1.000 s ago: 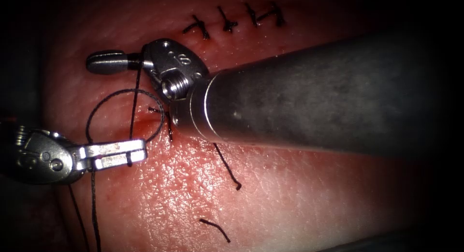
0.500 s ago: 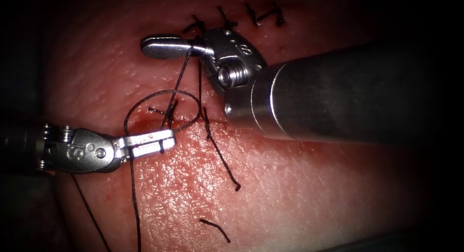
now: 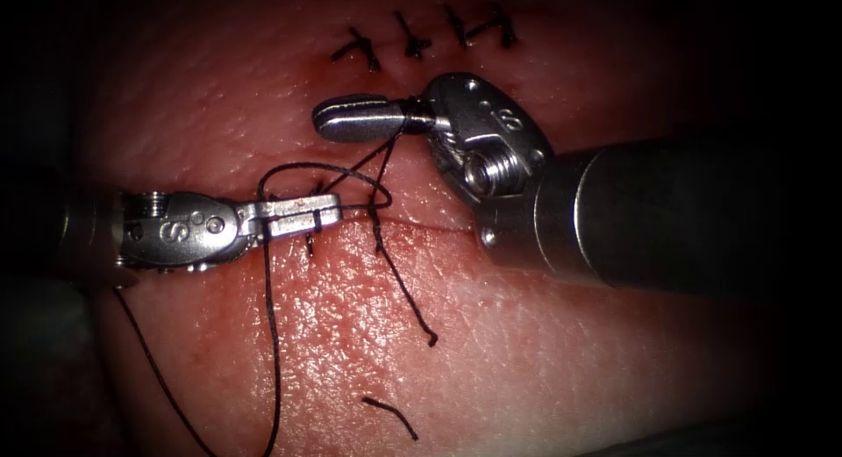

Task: Wound Closure
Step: Wrap suture once clockwise around right needle driver, then pick up the short end of the suture

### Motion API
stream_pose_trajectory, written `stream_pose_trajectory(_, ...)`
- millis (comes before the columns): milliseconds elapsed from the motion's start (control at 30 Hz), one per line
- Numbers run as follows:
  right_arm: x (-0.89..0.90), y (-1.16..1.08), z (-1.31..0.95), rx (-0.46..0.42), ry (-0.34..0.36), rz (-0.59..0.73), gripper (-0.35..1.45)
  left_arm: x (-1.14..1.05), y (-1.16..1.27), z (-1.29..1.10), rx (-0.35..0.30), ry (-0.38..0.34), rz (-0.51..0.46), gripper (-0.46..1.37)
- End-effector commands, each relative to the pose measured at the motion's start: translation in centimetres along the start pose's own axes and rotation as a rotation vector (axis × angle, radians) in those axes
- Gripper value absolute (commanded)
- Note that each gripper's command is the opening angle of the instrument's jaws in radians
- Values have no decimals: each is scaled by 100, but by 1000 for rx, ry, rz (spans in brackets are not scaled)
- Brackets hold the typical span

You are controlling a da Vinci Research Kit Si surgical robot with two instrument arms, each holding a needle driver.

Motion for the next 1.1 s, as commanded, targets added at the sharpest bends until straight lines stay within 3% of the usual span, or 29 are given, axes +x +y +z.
stream_pose_trajectory(33, -2, 1, -6, 60, -49, -21, -35, -2, -1, 1, -13, 2, -5, -35)
stream_pose_trajectory(200, -2, -4, -2, 315, -227, -98, -35, -7, -7, 9, -52, 14, -10, -35)
stream_pose_trajectory(333, -1, -2, 4, 405, -293, -107, -35, -9, -10, 13, -63, 18, -17, -35)
stream_pose_trajectory(400, -3, -2, 5, 490, -358, -114, -35, -10, -11, 16, -66, 20, -17, -35)
stream_pose_trajectory(500, -7, -4, 5, 540, -453, -139, -35, -12, -10, 19, -75, 23, -15, -35)
stream_pose_trajectory(733, -29, -11, 8, 609, -600, -173, -35, -12, -7, 23, -87, 27, -16, -35)
stream_pose_trajectory(800, -36, -13, 8, 621, -642, -168, -20, -12, -6, 23, -89, 28, -17, -35)
stream_pose_trajectory(833, -43, -15, 8, 630, -664, -169, -2, -11, -5, 23, -91, 29, -17, -35)
stream_pose_trajectory(867, -44, -15, 8, 630, -667, -164, 1, -11, -5, 23, -92, 29, -17, -35)
stream_pose_trajectory(900, -48, -16, 9, 636, -679, -165, 20, -11, -4, 23, -94, 29, -17, -35)
stream_pose_trajectory(967, -50, -17, 9, 637, -684, -163, 27, -11, -3, 22, -95, 30, -17, -35)
stream_pose_trajectory(1100, -51, -21, 11, 630, -686, -168, 63, -10, 3, 21, -102, 32, -16, -35)
